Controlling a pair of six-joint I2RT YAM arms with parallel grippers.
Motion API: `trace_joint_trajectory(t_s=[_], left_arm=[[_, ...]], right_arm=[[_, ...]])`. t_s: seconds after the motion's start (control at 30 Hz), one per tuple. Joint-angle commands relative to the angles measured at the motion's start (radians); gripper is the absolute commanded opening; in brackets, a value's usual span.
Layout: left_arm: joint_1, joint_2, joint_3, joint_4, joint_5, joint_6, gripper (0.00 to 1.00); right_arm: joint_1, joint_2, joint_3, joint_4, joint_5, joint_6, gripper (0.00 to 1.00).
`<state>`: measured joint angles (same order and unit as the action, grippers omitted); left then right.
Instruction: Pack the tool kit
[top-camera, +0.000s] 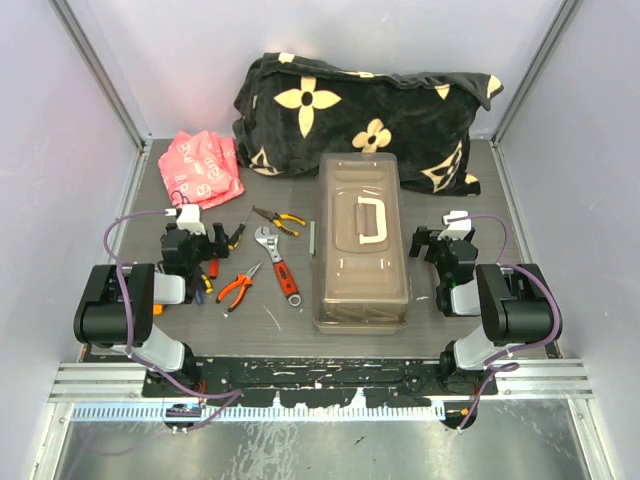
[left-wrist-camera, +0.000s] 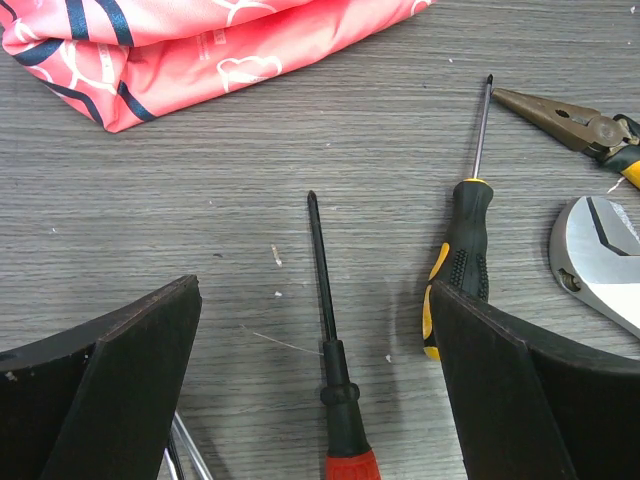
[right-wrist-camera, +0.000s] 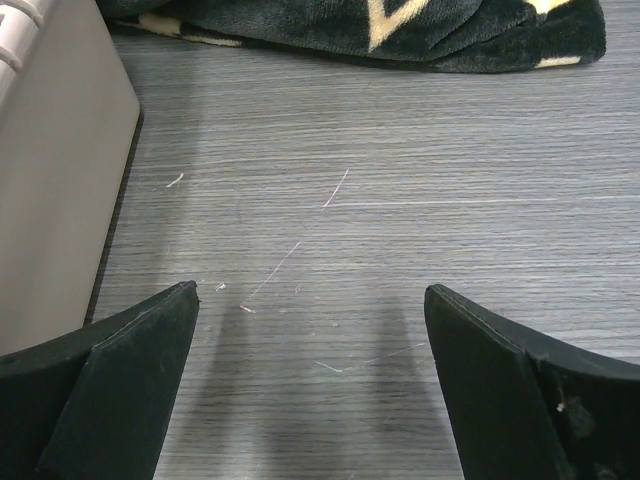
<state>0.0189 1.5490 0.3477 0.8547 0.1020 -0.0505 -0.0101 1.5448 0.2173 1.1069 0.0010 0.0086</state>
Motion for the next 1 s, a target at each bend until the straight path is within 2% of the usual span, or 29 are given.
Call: trace_joint_trajectory(t_s=[0.0, 0.07, 0.13, 0.23, 0.37, 0.5, 0.63, 0.8, 0.97], left_arm=[[-0.004, -0.006, 0.026, 0.042, 0.008, 0.018, 0.98], [-0.004, -0.012, 0.028, 0.047, 0.022, 0.025, 0.98], [-0.003, -0.047, 0.055, -0.027, 0.046, 0.035, 0.98], [-0.003, -0.132, 0.133, -0.245, 0.054, 0.027, 0.98], [-0.003, -0.263, 0.209, -0.529, 0.102, 0.008, 0.98], [-0.003, -0.444, 0.239, -0.691, 0.179, -0.013, 0.98], [-0.002, -0.537, 0.305, -0.835, 0.256, -0.064, 0.98], [-0.004, -0.504, 0.415, -0.999, 0.440, -0.170, 0.98], [-0.005, -0.427, 0.471, -0.982, 0.566, -0.349, 0.99]], right_arm=[[0.002, -0.008, 0.015, 0.065, 0.002, -0.010, 1.00], [0.001, -0.008, 0.015, 0.065, 0.002, -0.010, 1.00], [0.002, -0.007, 0.017, 0.064, 0.002, -0.010, 1.00], [0.001, -0.009, 0.016, 0.065, 0.004, -0.010, 1.00], [0.002, -0.118, 0.013, -0.020, 0.133, 0.032, 1.00], [0.002, -0.293, 0.067, -0.292, 0.262, 0.024, 1.00], [0.002, -0.464, 0.127, -0.508, 0.314, 0.071, 1.00], [0.002, -0.622, 0.325, -0.921, 0.293, 0.138, 0.96], [0.002, -0.690, 0.552, -1.246, 0.157, 0.174, 0.93]])
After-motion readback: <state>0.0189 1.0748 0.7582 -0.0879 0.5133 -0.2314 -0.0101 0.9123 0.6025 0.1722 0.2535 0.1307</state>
